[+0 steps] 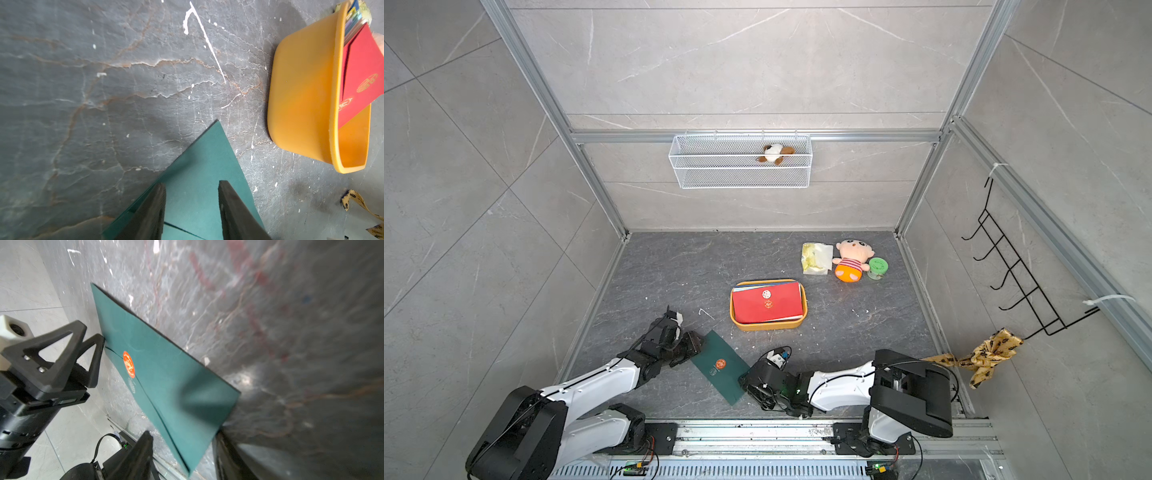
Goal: Put the sealed envelopes into the storage box
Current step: Pick up the envelope from the center of the board.
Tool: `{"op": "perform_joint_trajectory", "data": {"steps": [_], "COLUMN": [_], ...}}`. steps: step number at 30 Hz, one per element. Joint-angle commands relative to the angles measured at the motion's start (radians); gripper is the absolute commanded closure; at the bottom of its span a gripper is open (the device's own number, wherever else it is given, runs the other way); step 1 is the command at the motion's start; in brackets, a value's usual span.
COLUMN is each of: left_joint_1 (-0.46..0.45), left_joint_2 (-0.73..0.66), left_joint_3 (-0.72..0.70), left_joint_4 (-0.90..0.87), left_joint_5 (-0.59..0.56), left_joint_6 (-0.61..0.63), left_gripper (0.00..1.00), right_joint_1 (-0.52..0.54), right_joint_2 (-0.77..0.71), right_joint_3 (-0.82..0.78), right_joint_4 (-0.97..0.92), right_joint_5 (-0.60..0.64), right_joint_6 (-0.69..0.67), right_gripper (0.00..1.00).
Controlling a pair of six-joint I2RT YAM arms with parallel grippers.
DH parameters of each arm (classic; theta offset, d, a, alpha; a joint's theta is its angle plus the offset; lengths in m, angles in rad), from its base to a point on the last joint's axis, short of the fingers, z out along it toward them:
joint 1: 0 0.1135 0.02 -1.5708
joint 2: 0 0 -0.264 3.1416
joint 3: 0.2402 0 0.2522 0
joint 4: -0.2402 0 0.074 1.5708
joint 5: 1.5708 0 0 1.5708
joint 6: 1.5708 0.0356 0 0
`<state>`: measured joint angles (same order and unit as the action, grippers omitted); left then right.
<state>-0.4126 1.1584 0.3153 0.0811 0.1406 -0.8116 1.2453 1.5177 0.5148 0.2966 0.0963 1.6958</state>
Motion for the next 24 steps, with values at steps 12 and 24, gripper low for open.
{"op": "perform_joint_trajectory", "data": {"steps": [12,24], "left_joint_1": [-0.009,-0.008], "left_joint_2": [0.038,0.047], "left_joint_3": [-0.048,-0.050], "left_joint_4": [-0.095,-0.087], "left_joint_5": [0.034,0.037], "left_joint_6": [-0.015,-0.013], "left_gripper": [0.53,0.53], "right_joint_1": [0.016,0.015], "right_joint_2": [0.007,-0.042], "right_joint_3": [-0.046,-0.061], "right_joint_4": [0.050,0.279], "right_joint_5": [0.098,0.129], "right_joint_6": [0.037,-0.061], "right_gripper": [0.49,0.49]}}
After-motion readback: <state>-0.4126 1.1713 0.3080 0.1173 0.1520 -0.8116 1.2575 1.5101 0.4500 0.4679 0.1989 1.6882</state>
